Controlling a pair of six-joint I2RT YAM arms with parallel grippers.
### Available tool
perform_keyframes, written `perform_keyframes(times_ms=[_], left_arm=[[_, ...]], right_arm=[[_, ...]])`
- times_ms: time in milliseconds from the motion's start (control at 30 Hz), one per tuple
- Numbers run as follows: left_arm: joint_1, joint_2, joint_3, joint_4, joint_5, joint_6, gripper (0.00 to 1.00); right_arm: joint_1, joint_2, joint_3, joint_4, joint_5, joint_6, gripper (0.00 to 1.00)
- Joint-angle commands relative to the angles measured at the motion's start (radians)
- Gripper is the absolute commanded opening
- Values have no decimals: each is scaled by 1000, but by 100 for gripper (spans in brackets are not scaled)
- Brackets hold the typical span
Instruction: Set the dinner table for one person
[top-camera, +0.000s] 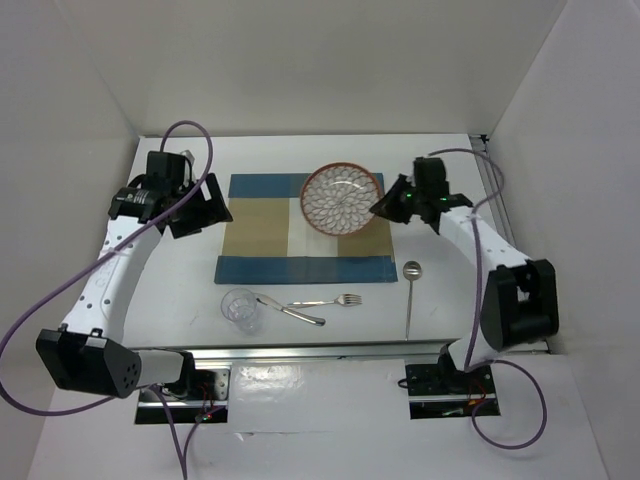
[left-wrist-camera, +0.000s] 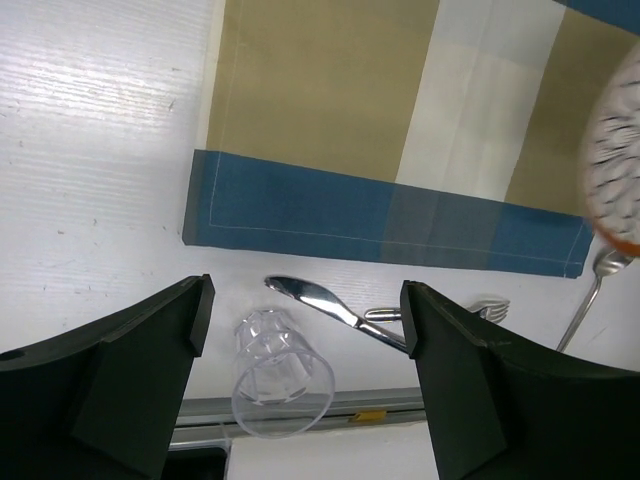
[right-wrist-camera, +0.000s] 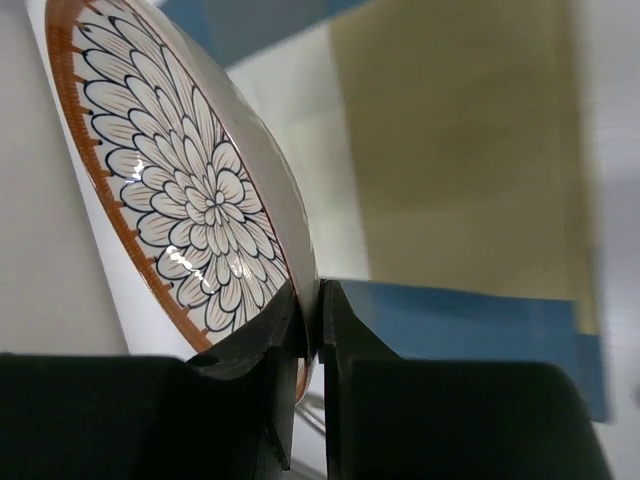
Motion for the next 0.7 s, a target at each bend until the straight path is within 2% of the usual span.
perform_keyframes(times_ms=[0, 100, 267, 467, 633, 667], left_arm=[[-3, -63, 40, -13, -19, -54, 93], [-3, -77, 29, -40, -40, -63, 91], [-3, -200, -103, -77, -19, -86, 87], [-13, -287, -235, -124, -6, -86, 85], [-13, -314, -249, -135, -17, -86, 85], [-13, -314, -249, -135, -28, -86, 85]], right_arm=[[99, 90, 95, 164, -85, 106, 0], [174, 202, 160, 195, -97, 126, 0], [254, 352, 255, 207, -86, 144, 0], [263, 430, 276, 233, -86, 166, 0], [263, 469, 276, 205, -97, 166, 0], [263, 469, 276, 193, -76, 166, 3]])
